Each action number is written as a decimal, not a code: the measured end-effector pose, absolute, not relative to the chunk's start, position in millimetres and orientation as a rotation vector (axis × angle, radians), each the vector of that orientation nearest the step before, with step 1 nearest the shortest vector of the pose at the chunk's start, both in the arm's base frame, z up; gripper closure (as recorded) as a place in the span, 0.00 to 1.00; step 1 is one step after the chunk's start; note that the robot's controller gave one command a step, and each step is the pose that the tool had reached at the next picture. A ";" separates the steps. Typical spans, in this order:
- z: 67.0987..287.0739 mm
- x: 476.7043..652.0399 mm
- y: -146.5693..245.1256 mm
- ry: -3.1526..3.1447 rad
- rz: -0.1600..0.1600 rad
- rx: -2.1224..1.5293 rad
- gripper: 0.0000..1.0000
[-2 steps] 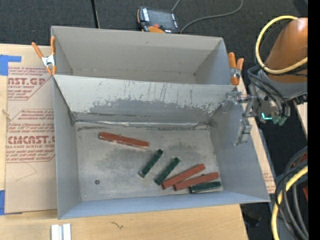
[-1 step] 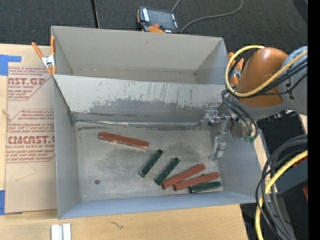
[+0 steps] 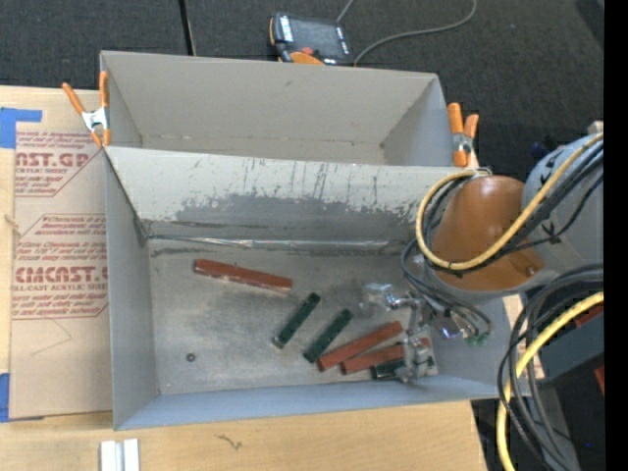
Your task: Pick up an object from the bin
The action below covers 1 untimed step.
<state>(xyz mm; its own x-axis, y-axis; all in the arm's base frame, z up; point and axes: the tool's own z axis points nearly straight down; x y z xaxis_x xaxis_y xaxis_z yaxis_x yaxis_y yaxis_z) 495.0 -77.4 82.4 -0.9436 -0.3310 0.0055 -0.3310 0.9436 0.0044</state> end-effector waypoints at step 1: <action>84.5 497.0 -78.7 -3.095 -0.001 0.525 1.00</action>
Offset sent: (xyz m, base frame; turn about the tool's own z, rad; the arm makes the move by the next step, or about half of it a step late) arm 0.0000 0.0000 0.0000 0.0000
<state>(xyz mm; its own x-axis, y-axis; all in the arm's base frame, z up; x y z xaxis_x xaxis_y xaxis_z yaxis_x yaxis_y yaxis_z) 497.0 -78.7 84.5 -0.9441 -0.3297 0.0021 -0.3297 0.9441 0.0007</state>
